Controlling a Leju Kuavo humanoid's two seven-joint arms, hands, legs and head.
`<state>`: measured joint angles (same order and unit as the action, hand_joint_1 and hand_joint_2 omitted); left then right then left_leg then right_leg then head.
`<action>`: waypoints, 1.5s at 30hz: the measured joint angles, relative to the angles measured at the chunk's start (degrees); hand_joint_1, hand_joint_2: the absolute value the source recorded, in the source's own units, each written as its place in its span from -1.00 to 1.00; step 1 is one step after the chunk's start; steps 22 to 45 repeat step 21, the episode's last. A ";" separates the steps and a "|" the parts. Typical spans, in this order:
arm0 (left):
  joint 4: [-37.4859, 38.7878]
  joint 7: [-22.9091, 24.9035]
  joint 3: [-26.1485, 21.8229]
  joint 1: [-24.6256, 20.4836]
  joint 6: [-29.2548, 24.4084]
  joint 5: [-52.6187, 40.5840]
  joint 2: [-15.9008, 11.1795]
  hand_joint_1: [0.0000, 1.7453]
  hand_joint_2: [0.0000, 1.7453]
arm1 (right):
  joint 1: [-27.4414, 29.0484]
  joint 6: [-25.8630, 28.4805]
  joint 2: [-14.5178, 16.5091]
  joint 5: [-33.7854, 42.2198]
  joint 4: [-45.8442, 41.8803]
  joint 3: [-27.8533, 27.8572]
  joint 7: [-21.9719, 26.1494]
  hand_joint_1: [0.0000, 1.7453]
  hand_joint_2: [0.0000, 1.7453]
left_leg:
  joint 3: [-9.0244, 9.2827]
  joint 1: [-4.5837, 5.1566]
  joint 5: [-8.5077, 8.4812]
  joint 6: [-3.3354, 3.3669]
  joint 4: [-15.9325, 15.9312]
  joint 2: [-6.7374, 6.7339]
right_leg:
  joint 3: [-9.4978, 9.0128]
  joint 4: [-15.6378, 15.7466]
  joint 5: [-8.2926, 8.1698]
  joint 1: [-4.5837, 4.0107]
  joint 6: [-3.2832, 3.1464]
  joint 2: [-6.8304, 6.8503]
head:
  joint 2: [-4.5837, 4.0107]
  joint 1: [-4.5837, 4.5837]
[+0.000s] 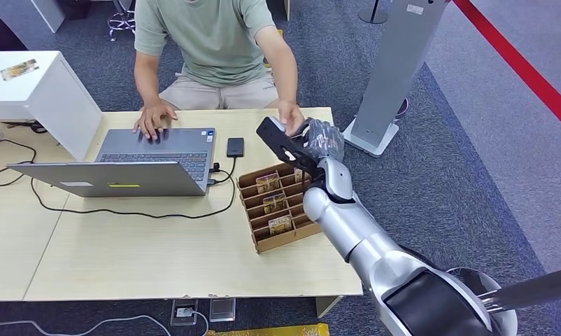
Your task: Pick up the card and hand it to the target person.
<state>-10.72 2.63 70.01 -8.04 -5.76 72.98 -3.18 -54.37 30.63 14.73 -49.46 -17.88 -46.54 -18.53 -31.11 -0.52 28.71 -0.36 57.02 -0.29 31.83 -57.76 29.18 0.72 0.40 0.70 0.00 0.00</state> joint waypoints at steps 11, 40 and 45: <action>-0.03 -1.81 -1.16 1.27 -0.96 3.24 -0.26 -1.00 1.00 | 12.73 9.32 -8.63 7.27 -38.65 18.81 14.18 -1.00 1.00 | -0.14 -0.03 0.01 0.03 0.09 0.26 | 0.01 0.01 0.06 -0.03 0.04 0.27 | 0.00 0.00; -0.37 -2.34 -2.91 1.45 -1.11 5.28 -0.69 -1.00 1.00 | 34.61 4.47 -22.20 29.38 -73.23 16.61 20.64 -1.00 1.00 | -0.06 -0.06 -0.02 0.06 0.06 0.74 | -0.23 0.20 0.14 -0.06 0.08 0.76 | 0.00 0.00; -0.37 -2.34 -2.91 1.45 -1.11 5.28 -0.69 -1.00 1.00 | 34.61 4.47 -22.20 29.38 -73.23 16.61 20.64 -1.00 1.00 | -0.06 -0.06 -0.02 0.06 0.06 0.74 | -0.23 0.20 0.14 -0.06 0.08 0.76 | 0.00 0.00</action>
